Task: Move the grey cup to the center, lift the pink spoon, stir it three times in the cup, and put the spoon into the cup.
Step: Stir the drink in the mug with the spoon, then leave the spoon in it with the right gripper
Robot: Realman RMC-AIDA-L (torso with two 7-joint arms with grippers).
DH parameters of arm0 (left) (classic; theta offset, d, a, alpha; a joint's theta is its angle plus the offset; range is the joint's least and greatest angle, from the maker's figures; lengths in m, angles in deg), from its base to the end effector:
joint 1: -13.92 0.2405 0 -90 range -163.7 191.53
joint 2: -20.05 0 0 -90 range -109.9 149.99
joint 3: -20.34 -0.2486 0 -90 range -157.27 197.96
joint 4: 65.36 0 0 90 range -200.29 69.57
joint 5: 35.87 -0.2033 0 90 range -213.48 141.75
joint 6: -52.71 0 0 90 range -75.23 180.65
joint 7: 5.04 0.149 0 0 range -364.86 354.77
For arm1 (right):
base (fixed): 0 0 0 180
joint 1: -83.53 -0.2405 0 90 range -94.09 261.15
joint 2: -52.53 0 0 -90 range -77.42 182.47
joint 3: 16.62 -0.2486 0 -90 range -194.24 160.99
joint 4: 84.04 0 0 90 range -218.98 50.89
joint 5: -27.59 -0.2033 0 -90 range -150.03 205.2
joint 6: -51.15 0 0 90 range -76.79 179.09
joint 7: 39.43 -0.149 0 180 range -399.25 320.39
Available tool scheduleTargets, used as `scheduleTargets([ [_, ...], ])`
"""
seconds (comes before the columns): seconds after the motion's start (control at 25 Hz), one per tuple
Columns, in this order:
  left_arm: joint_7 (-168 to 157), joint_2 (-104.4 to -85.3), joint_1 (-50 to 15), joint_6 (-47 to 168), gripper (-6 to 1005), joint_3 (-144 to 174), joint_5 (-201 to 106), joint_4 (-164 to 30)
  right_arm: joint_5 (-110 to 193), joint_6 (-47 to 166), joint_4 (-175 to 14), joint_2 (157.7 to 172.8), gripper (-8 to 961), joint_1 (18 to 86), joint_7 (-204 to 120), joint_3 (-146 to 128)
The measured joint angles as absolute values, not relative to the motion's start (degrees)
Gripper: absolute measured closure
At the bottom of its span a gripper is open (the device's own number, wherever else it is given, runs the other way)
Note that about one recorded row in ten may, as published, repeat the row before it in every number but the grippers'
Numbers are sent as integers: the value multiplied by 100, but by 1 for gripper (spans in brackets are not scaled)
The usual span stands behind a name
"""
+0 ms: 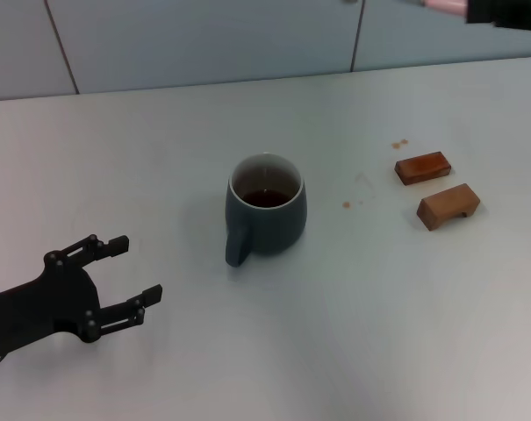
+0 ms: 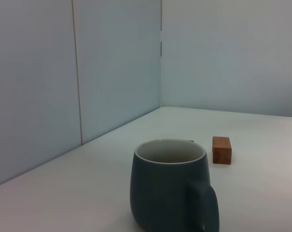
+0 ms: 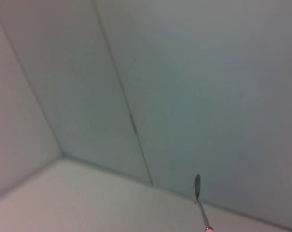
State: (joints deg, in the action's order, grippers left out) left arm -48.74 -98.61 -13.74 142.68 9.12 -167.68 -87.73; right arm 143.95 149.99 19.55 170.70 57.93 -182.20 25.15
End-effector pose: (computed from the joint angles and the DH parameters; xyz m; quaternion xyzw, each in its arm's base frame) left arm -0.3043 0.2793 -0.0185 -0.9362 -0.1157 -0.2439 0.2252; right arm 0.1402 0.3171 0.1611 -0.8880 0.3095 0.1933 0.2798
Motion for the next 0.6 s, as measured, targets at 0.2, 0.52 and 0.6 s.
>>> scheduleTargets([
  [0.2,-5015,-9861,-1451,14197,161,814,-16769,-8768,15190,15596,2324,16849,846,4992,-18911,3070],
  [0.52,-5093,-9860,-1557,13989,161,651,-16769,-8738,16123,16269,1607,16659,847,3800,-19176,3484],
  [0.6,-5163,-9860,-1600,13975,161,605,-16768,-8755,16235,16315,1297,16651,847,3584,-19158,3520],
])
